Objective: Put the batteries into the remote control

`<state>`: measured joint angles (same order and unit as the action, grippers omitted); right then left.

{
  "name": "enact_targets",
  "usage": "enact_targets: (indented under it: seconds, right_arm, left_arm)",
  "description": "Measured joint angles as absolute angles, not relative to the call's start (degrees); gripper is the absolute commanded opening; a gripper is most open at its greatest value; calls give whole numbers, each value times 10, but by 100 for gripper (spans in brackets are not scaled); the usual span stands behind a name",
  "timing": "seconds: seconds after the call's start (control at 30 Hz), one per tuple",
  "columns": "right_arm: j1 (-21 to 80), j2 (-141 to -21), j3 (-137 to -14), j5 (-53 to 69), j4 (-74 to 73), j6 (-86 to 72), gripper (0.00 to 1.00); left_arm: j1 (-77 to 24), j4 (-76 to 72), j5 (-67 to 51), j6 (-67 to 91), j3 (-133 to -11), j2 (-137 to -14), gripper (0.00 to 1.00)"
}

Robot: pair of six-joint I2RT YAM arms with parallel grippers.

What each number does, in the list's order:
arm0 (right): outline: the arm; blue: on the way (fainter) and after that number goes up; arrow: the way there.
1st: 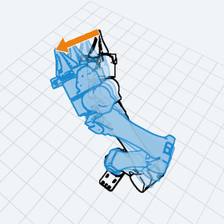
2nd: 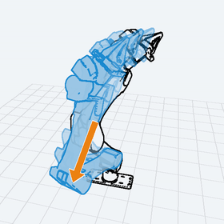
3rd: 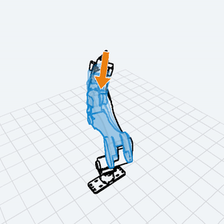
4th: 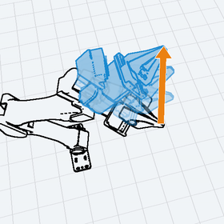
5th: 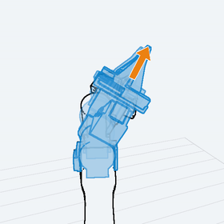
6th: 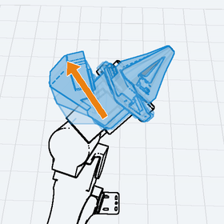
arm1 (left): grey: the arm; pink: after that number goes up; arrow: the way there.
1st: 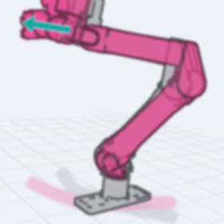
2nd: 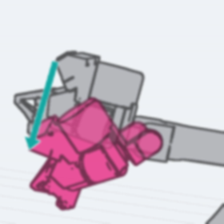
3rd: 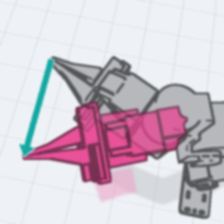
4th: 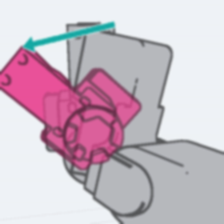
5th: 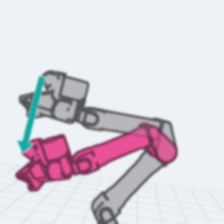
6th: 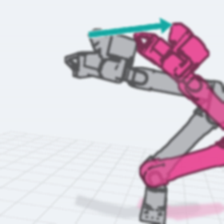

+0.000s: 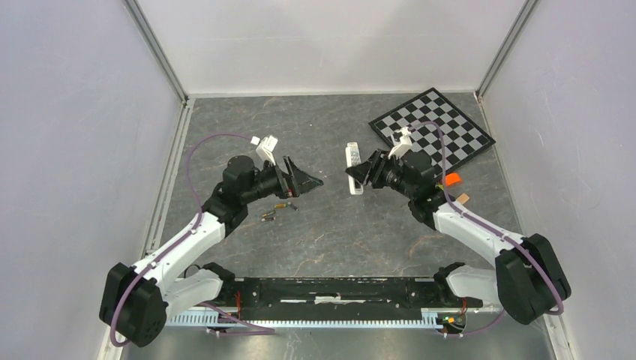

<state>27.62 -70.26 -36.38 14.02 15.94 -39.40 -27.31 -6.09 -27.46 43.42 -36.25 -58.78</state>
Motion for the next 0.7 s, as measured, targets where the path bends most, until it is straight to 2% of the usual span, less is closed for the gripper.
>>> enact_targets:
  seconds: [0.17,0.4,0.7]
  right_arm:
    - [277,-692,-300,213,338,-542,36]
    - [293,-692,-289,255,522,-689,36]
    - [311,-698,-288,263,639,-769,37]
  left_arm:
    - [-302,-163,-319,495,-356,-607,100]
    - [-346,-242,-346,537,-358,-642,99]
    - [-377,-356,-375,617,-368,-684,97]
